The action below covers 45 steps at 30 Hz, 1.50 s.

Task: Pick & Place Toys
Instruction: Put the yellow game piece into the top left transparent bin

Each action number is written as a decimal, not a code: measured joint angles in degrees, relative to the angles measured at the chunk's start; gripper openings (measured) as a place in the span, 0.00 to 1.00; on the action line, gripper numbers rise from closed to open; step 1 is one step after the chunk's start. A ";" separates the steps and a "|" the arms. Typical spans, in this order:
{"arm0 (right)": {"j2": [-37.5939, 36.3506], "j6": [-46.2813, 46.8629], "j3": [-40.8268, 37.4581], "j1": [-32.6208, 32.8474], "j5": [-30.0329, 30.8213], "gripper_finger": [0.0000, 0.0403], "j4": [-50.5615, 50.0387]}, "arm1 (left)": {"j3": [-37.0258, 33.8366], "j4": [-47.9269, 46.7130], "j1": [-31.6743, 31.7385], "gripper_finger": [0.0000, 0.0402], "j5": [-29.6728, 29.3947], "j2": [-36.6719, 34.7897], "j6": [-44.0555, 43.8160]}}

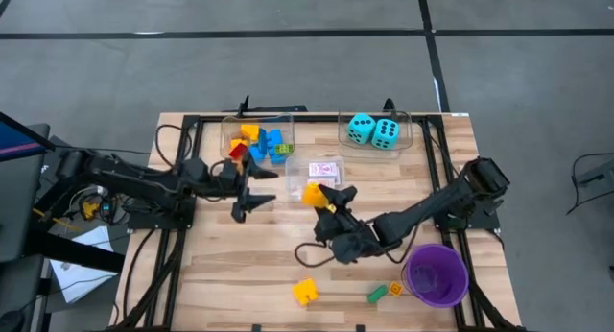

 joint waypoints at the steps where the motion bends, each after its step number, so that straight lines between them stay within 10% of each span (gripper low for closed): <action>1: 0.00 -1.38 0.00 -0.42 -0.03 0.66 0.97 | 0.00 0.15 -0.35 0.70 0.00 0.70 -1.09; 11: 0.02 -11.54 0.00 -3.03 -4.55 0.66 7.56 | 0.00 1.64 -1.57 0.72 -8.89 7.70 -11.09; 45: 0.52 -13.69 -0.04 -5.49 -13.94 0.66 11.50 | 2.92 9.58 -2.32 0.60 -5.51 20.76 -15.44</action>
